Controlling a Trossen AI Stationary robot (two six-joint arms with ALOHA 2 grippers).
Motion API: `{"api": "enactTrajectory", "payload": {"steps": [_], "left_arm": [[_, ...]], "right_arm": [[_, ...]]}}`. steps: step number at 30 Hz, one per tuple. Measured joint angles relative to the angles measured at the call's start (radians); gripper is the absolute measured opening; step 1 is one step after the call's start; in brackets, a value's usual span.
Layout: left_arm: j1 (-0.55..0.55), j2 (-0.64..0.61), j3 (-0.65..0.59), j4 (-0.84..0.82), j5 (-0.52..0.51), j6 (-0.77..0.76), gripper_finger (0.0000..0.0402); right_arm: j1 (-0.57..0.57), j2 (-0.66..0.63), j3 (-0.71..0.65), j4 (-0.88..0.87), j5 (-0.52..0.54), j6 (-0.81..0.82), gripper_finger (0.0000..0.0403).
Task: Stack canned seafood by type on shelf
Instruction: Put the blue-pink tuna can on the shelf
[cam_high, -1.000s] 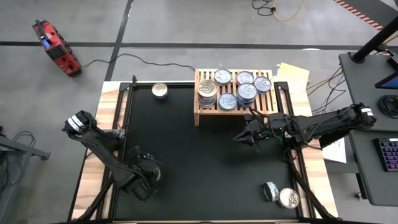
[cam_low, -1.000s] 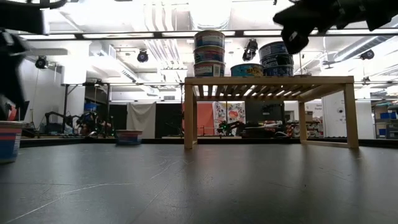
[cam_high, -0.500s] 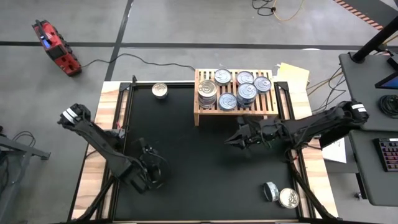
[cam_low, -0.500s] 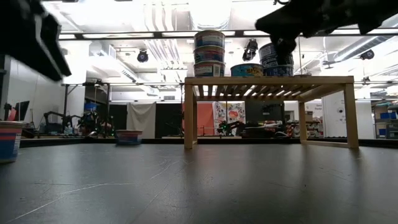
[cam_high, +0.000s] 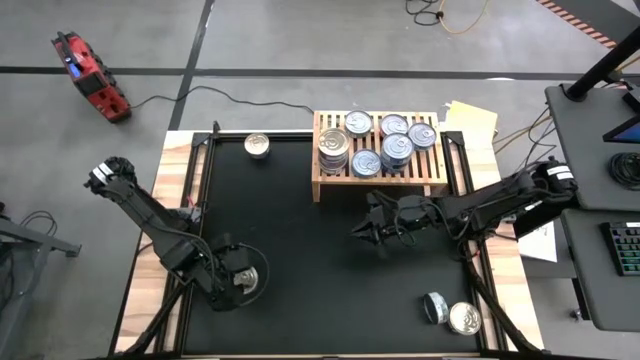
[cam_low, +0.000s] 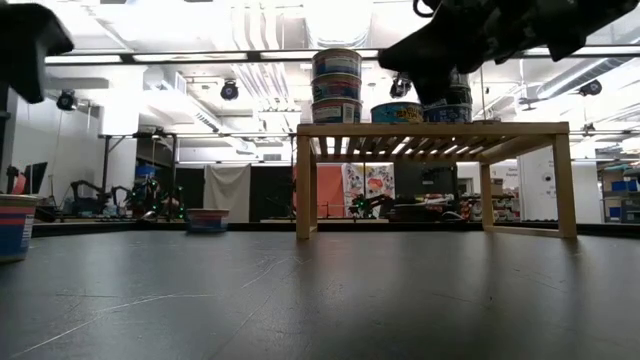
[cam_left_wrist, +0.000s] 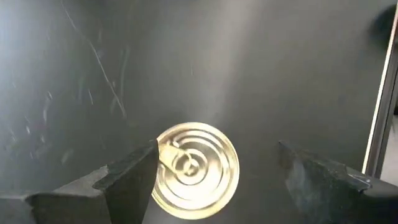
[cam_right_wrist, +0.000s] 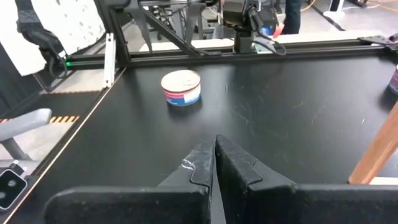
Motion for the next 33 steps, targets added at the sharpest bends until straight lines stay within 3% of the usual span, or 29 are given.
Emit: {"api": "enactTrajectory", "payload": {"steps": [11, 25, 29, 33], "left_arm": [[-0.041, 0.057, -0.006, -0.117, 0.104, -0.179, 0.0309], [-0.085, 0.152, -0.008, -0.097, 0.106, -0.193, 0.0304], [-0.113, 0.169, -0.007, -0.09, 0.106, -0.183, 0.0253], [-0.153, 0.18, -0.006, -0.082, 0.106, -0.179, 0.0148]], "right_arm": [[0.0, 0.009, 0.002, 0.001, 0.0, 0.0, 0.0009], [0.0, 0.004, 0.002, -0.002, 0.0, -0.004, 0.0009], [0.0, 0.004, 0.002, -0.004, 0.0, 0.001, 0.0009], [0.0, 0.004, 0.002, -0.004, 0.0, 0.0, 0.0009]]}}
